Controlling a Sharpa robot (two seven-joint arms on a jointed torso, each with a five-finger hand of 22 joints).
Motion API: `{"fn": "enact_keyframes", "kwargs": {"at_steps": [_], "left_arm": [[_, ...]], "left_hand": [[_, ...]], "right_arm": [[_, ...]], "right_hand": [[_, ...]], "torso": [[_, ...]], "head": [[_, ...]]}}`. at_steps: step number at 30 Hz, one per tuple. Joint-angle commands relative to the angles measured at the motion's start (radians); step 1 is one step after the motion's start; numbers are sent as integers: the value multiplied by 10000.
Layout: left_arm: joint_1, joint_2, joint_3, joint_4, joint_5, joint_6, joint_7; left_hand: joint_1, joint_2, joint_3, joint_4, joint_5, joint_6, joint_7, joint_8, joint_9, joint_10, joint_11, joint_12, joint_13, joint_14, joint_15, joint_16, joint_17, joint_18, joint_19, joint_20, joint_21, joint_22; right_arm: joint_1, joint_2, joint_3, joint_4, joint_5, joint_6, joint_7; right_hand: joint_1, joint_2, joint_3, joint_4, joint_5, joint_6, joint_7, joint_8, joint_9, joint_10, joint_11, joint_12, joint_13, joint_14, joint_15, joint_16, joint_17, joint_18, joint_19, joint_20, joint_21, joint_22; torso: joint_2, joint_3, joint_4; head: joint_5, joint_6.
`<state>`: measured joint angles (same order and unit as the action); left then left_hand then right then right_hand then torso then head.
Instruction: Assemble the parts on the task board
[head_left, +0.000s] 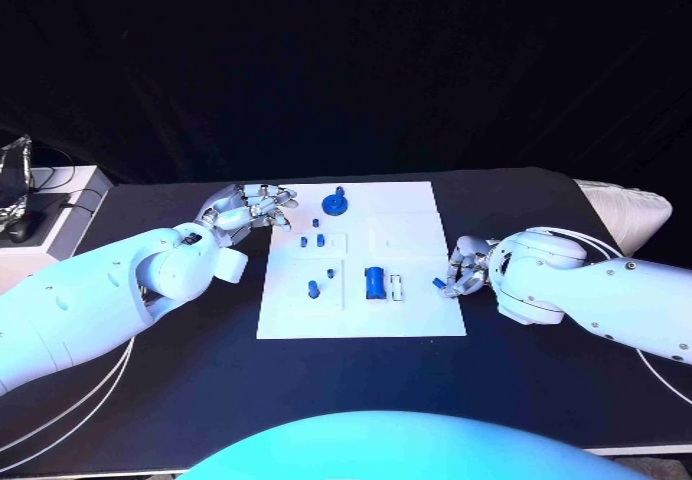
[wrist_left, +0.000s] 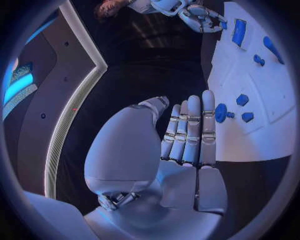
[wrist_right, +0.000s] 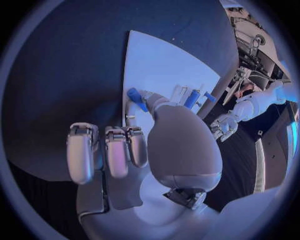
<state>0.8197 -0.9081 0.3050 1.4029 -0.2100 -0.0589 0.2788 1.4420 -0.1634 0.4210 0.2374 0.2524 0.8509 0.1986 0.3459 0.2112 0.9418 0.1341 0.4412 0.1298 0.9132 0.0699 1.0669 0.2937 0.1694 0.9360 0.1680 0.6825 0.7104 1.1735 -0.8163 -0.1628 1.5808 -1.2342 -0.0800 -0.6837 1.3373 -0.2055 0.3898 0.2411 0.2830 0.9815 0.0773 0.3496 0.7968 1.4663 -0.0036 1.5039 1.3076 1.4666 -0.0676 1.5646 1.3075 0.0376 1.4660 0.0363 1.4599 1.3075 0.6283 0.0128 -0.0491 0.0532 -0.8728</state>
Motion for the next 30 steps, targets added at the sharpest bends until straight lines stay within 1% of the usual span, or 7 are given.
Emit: {"fn": "enact_keyframes", "kwargs": {"at_steps": [1, 4, 13, 16, 24, 27, 30], "left_arm": [[-6, 2, 9, 31, 67, 164, 26], [-7, -2, 9, 34, 67, 165, 21], [-7, -13, 9, 38, 65, 157, 14], [-7, -18, 9, 40, 62, 150, 11], [-7, -27, 9, 55, 54, 143, 3], [-7, -30, 9, 60, 52, 148, -4], [-7, -33, 9, 68, 49, 158, -17]], "left_hand": [[-62, 18, 43, -11, -18, -48, -8, -25, -15, -5, 25, 38, -16, -17, 32, -38, 16, 128, -50, 4, -59, -9], [-62, 18, 43, -11, -18, -48, -8, -25, -15, -5, 25, 38, -16, -17, 32, -38, 16, 128, -50, 4, -59, -9], [-60, 22, 48, -15, -17, -48, -8, -24, -15, -5, 25, 38, -17, -17, 31, -39, 17, 128, -49, 4, -60, -9], [-65, 33, 55, -13, -17, -47, -5, -23, -15, -5, 27, 39, -17, -17, 31, -39, 18, 129, -48, 4, -62, -10], [-65, 33, 55, -13, -17, -47, -5, -23, -15, -5, 27, 39, -17, -17, 31, -39, 18, 129, -48, 4, -62, -10], [-65, 33, 55, -13, -17, -47, -5, -23, -15, -5, 27, 39, -17, -17, 31, -39, 18, 129, -48, 4, -62, -10], [-65, 33, 55, -13, -17, -47, -5, -23, -15, -5, 27, 39, -17, -17, 31, -39, 18, 129, -48, 4, -62, -10]], "right_arm": [[-127, 2, -88, -79, -51, 189, -47], [-131, -16, -88, -70, 167, 91, -8], [-98, -101, -74, 115, 1075, -333, 182], [-13, -127, -57, 224, 1422, -456, 260], [326, -85, -34, 523, 2067, -842, 328], [394, -33, -32, 585, 2309, -992, 321], [451, 91, -31, 604, 2676, -1140, 312]], "right_hand": [[108, 108, 1119, -942, 500, 63, 63, -536, -342, 575, 88, -44, 2131, 1038, 57, 56, 2618, -186, 854, 26, 22, 2378], [33, 122, 1405, -1140, 842, 70, 99, -595, -377, 574, 117, -48, 2131, 1036, 81, 52, 2609, -185, 852, 49, 17, 2376], [-253, 151, 1751, -1307, 1200, 67, 127, -635, -380, 588, 140, -32, 2144, 1035, 103, 50, 2604, -184, 850, 72, 13, 2375], [-305, 162, 1819, -1356, 1297, 66, 129, -637, -374, 588, 141, -34, 2143, 1033, 104, 46, 2595, -183, 850, 74, 13, 2375], [-397, 162, 1900, -1434, 1436, 82, 130, -627, -357, 587, 143, -39, 2141, 1031, 104, 42, 2586, -179, 845, 76, -11, 2369], [-440, 149, 1903, -1439, 1451, 86, 131, -625, -353, 588, 144, -38, 2141, 1030, 105, 40, 2582, -178, 844, 77, -16, 2368], [-469, 141, 1902, -1439, 1454, 91, 129, -622, -351, 589, 144, -36, 2143, 1028, 106, 37, 2576, -176, 843, 78, -24, 2366]], "torso": [[4, -6, 2], [3, -10, 6], [-1, -4, 7], [-2, -11, 4], [-4, -19, 3], [-5, -17, 4], [-8, -23, 4]], "head": [[12, 2], [15, 2], [55, 2], [69, 2], [70, 2], [66, 2], [65, 2]]}}
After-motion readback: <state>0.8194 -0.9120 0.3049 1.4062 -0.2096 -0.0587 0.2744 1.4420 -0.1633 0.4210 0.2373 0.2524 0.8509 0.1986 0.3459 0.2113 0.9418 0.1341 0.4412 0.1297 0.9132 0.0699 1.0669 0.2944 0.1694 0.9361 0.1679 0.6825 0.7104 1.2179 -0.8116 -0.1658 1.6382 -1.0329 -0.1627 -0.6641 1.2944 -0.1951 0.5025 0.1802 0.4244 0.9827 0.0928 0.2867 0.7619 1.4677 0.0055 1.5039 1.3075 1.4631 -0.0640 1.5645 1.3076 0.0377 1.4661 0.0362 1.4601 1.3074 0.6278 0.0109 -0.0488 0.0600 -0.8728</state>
